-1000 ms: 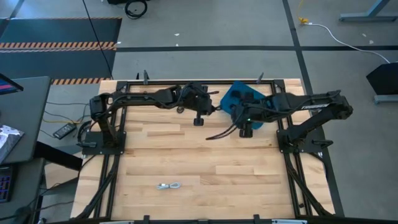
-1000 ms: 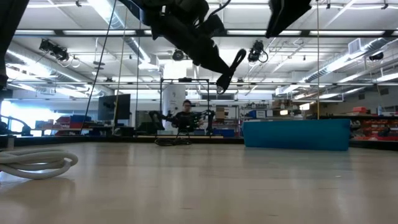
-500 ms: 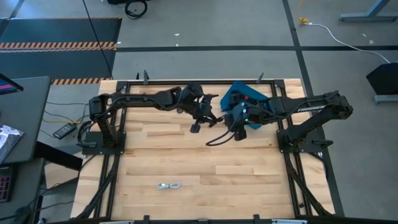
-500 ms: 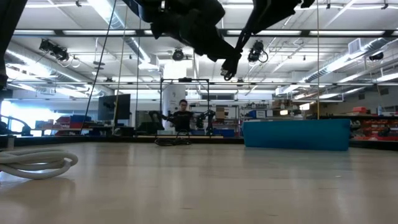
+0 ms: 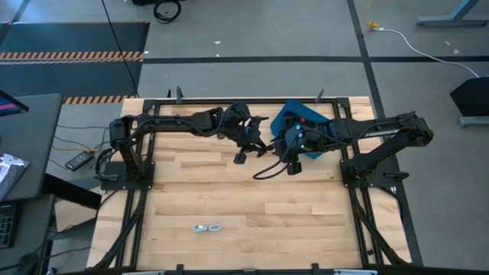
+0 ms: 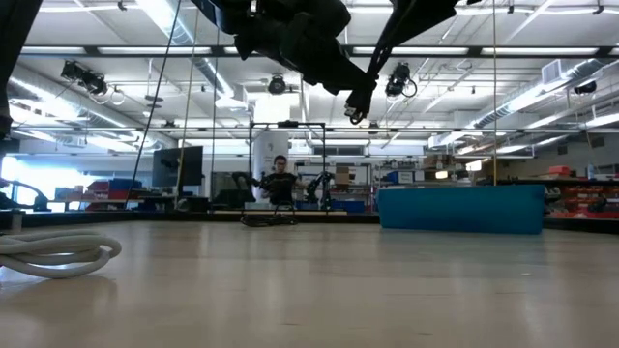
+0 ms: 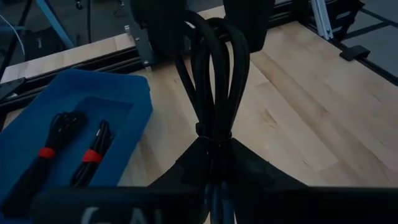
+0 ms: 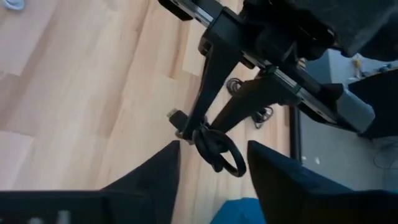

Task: Pick and place USB-C Cables
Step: Put the left black charger cable into the bin

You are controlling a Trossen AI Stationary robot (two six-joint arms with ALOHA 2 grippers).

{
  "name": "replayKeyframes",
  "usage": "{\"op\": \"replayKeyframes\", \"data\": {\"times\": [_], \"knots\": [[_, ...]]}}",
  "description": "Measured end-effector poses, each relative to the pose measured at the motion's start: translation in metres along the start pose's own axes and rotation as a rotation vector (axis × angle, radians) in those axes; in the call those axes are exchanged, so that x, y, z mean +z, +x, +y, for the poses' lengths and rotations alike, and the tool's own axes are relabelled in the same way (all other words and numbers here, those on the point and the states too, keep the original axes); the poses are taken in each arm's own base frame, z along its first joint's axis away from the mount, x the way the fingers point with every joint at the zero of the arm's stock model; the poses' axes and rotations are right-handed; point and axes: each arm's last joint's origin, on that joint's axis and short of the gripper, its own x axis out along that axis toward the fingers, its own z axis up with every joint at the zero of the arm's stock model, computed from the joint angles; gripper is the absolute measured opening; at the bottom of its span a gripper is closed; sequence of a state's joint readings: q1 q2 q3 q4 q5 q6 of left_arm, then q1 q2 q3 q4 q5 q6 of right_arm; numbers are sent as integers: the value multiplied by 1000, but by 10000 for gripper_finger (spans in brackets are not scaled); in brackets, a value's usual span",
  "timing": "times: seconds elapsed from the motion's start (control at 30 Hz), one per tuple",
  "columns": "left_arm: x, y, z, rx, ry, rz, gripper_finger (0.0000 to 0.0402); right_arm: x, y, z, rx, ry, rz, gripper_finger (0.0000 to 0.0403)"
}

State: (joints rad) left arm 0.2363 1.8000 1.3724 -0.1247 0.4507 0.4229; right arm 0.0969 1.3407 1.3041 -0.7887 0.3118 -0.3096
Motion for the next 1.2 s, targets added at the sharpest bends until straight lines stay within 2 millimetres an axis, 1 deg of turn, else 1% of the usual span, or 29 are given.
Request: {"op": "replayKeyframes", "data": {"times": [0.13, 0.2, 0.27, 0.3, 0.4, 0.5, 0.57, 0.63, 0.73, 0.77, 0.83, 0.9, 1.03, 1.2], "knots": [[0, 0, 0, 1, -1, 1, 49, -1, 1, -2, -6, 8, 8, 124], [0, 0, 0, 2, -1, 2, 49, -2, 1, -3, -7, 11, 11, 83], [-1, 0, 1, 22, -3, 13, 52, -2, 1, -3, -8, 9, 17, 33], [-2, 0, 2, 50, -4, 28, 56, -3, 1, -3, -12, 3, 28, 20], [-1, -5, 4, 184, 9, 99, 76, -7, 2, -4, -69, 1, 86, 15], [-1, -13, 8, 331, 32, 196, 107, -15, 2, -7, -112, 18, 168, 12], [-6, -22, 8, 427, 38, 319, 129, -25, 1, -10, -136, 40, 261, 12], [-13, -30, 12, 507, 50, 421, 150, -32, 0, -15, -164, 84, 314, 12], [-12, -49, 17, 608, 55, 516, 177, -46, 2, -20, -195, 142, 427, 12], [-14, -55, 17, 617, 48, 550, 184, -50, 3, -21, -201, 168, 448, 12], [-19, -61, 20, 622, 31, 601, 197, -58, 5, -25, -217, 211, 499, 12], [-29, -68, 24, 610, -12, 672, 206, -67, 9, -26, -229, 235, 555, 12], [-44, -83, 35, 633, -88, 749, 216, -85, 21, -28, -282, 239, 628, 12], [-67, -90, 42, 606, -172, 778, 217, -108, 39, -27, -281, 248, 686, 12]]}}
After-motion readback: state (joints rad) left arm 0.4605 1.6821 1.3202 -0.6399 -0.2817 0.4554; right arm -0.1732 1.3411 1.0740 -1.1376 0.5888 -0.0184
